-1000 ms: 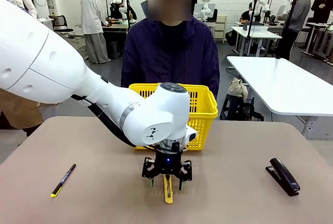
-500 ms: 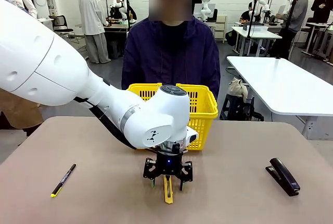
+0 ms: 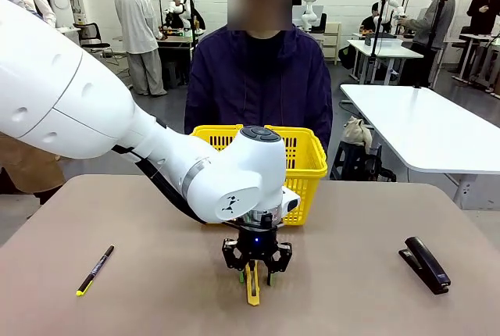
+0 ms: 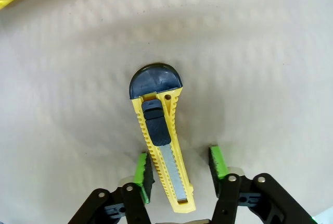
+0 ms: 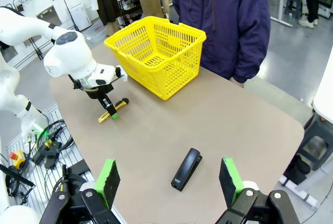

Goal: Place the items the person wants into the basket.
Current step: Pick up the item the person points to and place it in the Market Basket.

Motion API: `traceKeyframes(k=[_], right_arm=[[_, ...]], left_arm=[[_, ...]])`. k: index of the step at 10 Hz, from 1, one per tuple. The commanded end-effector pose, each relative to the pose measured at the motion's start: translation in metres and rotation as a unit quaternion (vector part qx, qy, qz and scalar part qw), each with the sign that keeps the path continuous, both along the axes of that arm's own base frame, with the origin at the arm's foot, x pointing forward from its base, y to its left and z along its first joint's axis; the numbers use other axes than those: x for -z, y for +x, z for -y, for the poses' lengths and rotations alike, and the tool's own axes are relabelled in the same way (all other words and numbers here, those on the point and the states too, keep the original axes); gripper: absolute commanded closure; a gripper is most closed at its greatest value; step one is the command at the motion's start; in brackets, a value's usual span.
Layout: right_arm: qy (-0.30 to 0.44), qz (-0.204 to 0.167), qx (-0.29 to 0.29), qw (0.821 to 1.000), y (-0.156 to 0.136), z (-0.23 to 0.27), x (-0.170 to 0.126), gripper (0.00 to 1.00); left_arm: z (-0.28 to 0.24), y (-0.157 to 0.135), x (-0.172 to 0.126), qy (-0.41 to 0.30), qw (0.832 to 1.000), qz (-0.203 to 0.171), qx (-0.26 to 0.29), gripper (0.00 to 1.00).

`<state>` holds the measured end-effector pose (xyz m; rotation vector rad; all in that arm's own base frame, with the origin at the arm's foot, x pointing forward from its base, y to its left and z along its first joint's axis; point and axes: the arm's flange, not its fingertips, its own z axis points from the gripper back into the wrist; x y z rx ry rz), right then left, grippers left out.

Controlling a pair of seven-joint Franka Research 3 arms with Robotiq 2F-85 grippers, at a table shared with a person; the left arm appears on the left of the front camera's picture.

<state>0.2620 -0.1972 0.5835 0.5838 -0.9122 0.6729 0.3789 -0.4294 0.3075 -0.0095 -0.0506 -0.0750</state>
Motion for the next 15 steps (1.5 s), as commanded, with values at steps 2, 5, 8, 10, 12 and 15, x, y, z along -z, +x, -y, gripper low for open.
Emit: traceKeyframes(k=[2,5,8,10,12,15], right_arm=[[0.01,0.013,-0.005,1.0,0.001,0.0,0.0,0.0],[0.01,0.013,-0.005,1.0,0.001,0.0,0.0,0.0],[0.01,0.013,-0.005,1.0,0.001,0.0,0.0,0.0],[0.01,0.013,-0.005,1.0,0.001,0.0,0.0,0.0],[0.01,0.013,-0.005,1.0,0.001,0.0,0.0,0.0],[0.01,0.013,-0.005,1.0,0.001,0.0,0.0,0.0]], left_arm=[[-0.003,0.001,0.006,-0.007,1.0,0.008,-0.001,0.85],[-0.005,0.002,0.005,-0.006,1.0,0.007,0.001,1.0],[-0.009,-0.002,-0.022,0.0,1.0,-0.001,0.022,1.0],[-0.015,-0.024,-0.097,0.039,0.999,0.023,0.03,1.0],[-0.018,-0.044,-0.167,0.016,0.998,0.021,0.056,1.0],[-0.025,-0.032,-0.229,-0.013,0.998,0.009,0.056,1.0]])
